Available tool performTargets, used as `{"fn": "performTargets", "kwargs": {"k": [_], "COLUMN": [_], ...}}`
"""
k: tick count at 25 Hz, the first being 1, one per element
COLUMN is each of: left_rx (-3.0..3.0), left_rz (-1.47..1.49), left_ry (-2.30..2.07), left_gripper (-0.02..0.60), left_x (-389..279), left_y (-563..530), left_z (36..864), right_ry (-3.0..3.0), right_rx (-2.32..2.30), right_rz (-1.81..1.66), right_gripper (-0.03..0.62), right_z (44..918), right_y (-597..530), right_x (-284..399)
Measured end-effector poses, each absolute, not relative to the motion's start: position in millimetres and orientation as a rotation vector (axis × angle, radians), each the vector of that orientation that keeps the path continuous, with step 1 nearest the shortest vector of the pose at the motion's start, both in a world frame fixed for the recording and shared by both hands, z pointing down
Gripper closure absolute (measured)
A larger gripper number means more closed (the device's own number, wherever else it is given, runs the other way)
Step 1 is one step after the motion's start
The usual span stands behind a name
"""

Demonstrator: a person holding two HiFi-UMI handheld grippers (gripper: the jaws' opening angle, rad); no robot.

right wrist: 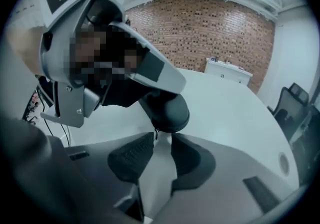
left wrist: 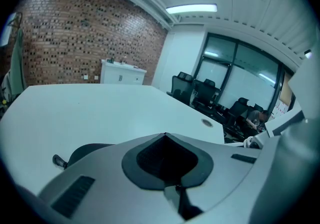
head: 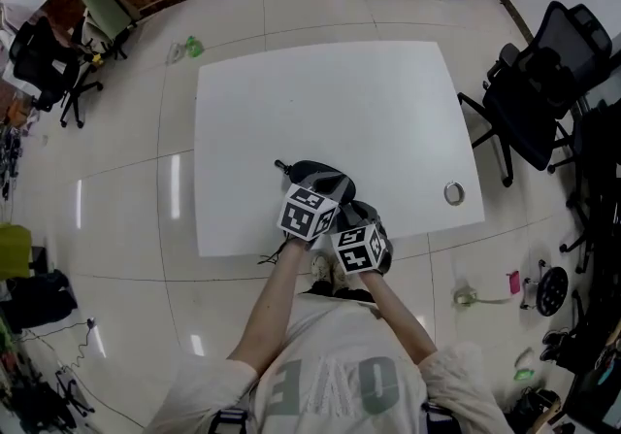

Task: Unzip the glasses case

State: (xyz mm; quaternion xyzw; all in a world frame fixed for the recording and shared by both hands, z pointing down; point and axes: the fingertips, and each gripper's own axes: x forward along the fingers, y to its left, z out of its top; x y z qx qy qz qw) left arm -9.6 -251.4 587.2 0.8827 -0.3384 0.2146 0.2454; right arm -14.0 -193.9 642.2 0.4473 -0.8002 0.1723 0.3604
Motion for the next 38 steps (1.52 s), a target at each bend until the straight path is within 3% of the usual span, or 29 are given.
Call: {"fn": "performTargets", "kwargs": {"k": [8, 11, 27, 38], "left_rx": [2.414, 2.424, 2.455, 2.423], "left_rz": [0.56, 0.553, 0.566, 0.595], "left_ry": [-0.914, -0.909, -0.848, -1.031], "left_gripper": [0.58, 0.58, 0.58, 0.58], "left_x": [-12.3, -12.3, -11.7, -46.5], "left_y": [-247.4, -246.7, -235.2, -218.3], "left_z": [589.6, 589.4, 588.3, 573.4], "right_ry": [-2.036, -2.06, -2.084, -2.218], "right_rx": [1.246, 1.2, 1.092, 0.682], "right_rz": [0.711, 0.666, 0.487, 0.195], "right_gripper": [0.508, 0.592, 0.593, 0.594], "right_z": [647.8, 648.0, 646.3, 636.3], "right_y": [-192.4, -189.6, -214.0, -140.3], "right_x": [-15.4, -22.0, 17.6, -41.2]}}
